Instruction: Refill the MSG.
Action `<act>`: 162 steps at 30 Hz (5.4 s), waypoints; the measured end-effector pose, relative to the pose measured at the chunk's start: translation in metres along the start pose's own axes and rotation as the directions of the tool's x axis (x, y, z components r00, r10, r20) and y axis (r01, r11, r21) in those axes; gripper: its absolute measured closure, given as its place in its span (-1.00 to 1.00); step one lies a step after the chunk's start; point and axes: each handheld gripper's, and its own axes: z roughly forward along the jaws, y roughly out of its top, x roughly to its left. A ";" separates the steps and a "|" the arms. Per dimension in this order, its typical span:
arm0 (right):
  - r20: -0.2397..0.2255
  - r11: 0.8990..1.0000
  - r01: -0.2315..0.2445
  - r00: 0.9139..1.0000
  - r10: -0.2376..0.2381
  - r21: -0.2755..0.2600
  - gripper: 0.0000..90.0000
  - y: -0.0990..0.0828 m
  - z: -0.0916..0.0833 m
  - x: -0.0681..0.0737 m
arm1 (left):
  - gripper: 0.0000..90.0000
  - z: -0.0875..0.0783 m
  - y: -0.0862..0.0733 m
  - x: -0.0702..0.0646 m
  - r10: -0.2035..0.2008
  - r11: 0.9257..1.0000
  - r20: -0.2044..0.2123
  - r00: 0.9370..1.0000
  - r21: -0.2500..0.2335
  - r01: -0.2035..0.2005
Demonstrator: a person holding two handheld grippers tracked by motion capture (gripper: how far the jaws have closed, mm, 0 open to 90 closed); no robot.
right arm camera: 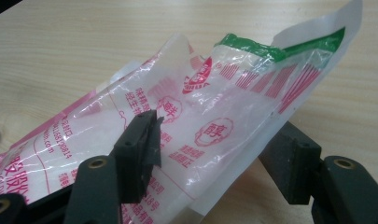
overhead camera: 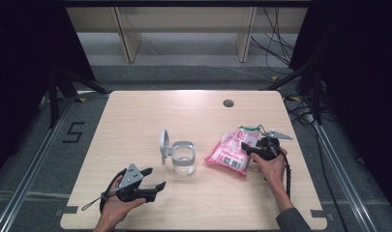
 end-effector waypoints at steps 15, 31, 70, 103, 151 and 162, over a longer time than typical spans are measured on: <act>-0.020 1.000 -0.012 1.000 0.012 0.011 0.21 0.005 0.015 -0.005 | -0.37 0.001 0.000 -0.001 -0.002 1.000 0.003 1.000 0.004 0.002; -0.062 0.999 0.027 0.998 -0.028 -0.025 0.97 0.006 0.012 -0.002 | -0.35 -0.001 0.001 0.000 0.013 1.000 -0.008 1.000 0.009 -0.013; -0.170 0.921 0.307 0.921 -0.352 -0.239 1.00 0.037 -0.074 0.091 | -0.35 0.025 0.006 -0.033 0.041 0.999 0.054 0.998 0.009 -0.042; -0.229 0.853 0.459 0.828 -0.512 -0.247 1.00 0.092 -0.137 0.137 | -0.23 0.128 0.048 -0.108 0.097 0.994 0.061 0.993 -0.053 -0.094; -0.312 0.885 0.393 0.832 -0.458 -0.248 1.00 0.100 -0.095 0.173 | 0.61 0.122 0.042 -0.116 -0.001 0.984 -0.005 1.000 -0.178 0.000; -0.328 0.881 0.421 0.818 -0.472 -0.217 1.00 0.105 -0.083 0.177 | 0.62 0.129 0.041 -0.121 -0.017 0.981 0.027 0.999 -0.192 0.022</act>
